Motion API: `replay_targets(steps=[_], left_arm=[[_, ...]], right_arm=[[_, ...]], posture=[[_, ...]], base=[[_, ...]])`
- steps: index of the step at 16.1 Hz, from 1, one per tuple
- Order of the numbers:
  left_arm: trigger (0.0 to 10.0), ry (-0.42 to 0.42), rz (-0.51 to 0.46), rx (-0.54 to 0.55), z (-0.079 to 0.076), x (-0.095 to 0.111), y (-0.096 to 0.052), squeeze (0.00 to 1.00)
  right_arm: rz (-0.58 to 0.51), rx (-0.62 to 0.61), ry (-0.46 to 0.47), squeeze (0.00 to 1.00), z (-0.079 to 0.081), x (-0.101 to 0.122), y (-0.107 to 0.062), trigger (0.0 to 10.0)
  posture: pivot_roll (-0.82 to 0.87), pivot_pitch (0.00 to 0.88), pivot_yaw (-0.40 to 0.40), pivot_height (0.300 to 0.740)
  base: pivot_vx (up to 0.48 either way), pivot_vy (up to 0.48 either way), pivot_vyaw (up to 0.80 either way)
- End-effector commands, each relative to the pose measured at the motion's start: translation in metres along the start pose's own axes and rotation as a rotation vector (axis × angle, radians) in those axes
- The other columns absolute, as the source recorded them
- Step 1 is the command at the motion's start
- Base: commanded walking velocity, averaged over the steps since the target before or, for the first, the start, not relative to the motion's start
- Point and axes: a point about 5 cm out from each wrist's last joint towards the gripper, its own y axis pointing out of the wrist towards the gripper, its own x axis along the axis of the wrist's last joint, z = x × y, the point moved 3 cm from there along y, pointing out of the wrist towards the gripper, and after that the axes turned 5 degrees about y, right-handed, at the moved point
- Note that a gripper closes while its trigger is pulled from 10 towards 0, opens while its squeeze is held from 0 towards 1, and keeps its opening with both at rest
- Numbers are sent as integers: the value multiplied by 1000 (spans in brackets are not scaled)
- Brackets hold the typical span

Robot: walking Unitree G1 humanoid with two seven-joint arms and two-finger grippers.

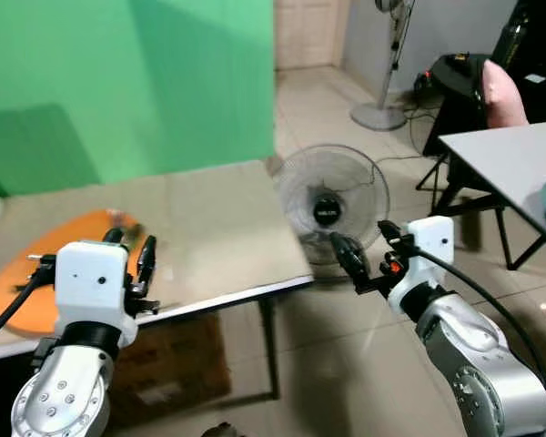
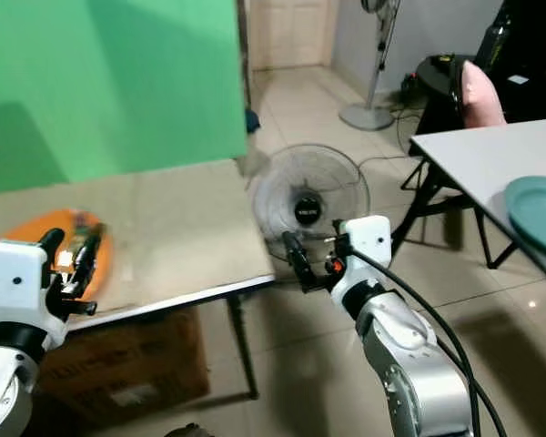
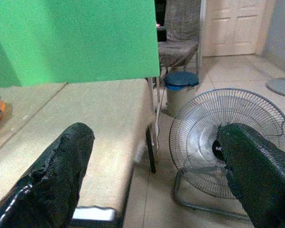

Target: Setting the table

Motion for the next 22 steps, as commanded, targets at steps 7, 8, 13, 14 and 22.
replay_targets(steps=[7,8,13,14,22], left_arm=[[10000,21,24,35,16,-6,-1,0],[10000,22,26,35,16,-7,-2,0],[10000,8,38,29,11,-7,-9,0],[10000,7,43,29,11,-8,-10,0],[10000,21,59,33,14,-9,-16,0]], right_arm=[[3,17,20,0,4,3,4,10000],[5,22,20,0,5,3,4,10000],[18,60,8,0,9,1,7,10000],[22,66,8,0,9,0,7,10000],[36,84,40,0,14,-5,6,10000]], posture=[[24,9,-8,740],[24,9,-8,740],[44,10,-24,740],[56,10,-31,740],[73,14,-35,740]], base=[[0,311,-686],[0,311,-800],[0,309,-244],[0,319,0],[0,400,-274]])
